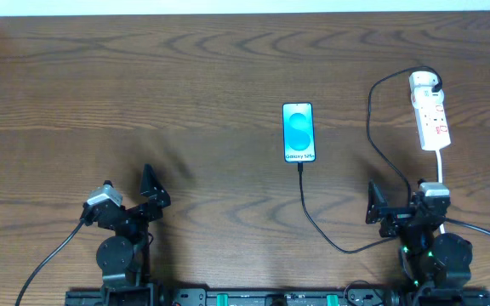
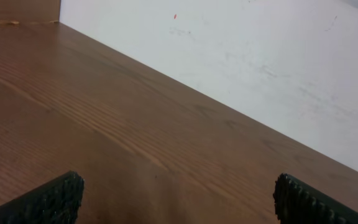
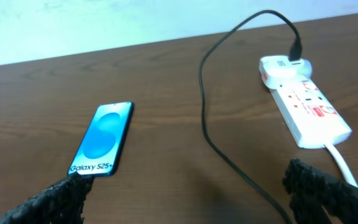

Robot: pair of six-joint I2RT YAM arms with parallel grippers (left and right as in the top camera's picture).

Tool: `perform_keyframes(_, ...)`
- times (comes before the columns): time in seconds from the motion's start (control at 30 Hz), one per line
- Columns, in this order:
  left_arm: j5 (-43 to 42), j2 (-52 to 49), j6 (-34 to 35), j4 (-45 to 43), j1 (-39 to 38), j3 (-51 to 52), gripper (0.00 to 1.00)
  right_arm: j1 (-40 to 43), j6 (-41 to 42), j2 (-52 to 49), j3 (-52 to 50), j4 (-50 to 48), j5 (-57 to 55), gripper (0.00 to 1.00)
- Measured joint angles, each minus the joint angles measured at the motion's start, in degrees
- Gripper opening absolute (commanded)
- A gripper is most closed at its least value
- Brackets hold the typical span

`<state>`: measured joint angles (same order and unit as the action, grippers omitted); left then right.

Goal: Plug charger to phone and switch on socket

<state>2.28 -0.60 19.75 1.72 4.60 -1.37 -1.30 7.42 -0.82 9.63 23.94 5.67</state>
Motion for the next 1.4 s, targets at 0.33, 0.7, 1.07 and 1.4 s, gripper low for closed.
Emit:
perform_keyframes(0.33, 0.0, 0.0, 0.0, 0.02, 0.0, 0.0, 0.98, -2.16, 0.24, 0.13, -3.52, -5.38, 0.11, 0.99)
perform_keyframes(0.7, 0.0, 0.0, 0.0, 0.02, 0.0, 0.0, 0.98, -2.16, 1.57, 0.2, -9.03, -19.91, 0.11, 0.99)
perform_keyframes(1.07, 0.0, 0.0, 0.0, 0.02, 0.0, 0.0, 0.98, -2.16, 1.6, 0.2, -9.05, -20.17, 0.79, 0.99)
perform_keyframes(1.4, 0.0, 0.0, 0.0, 0.02, 0.0, 0.0, 0.98, -3.87, 1.6, 0.2, -9.05, -20.2, 1.18, 0.99)
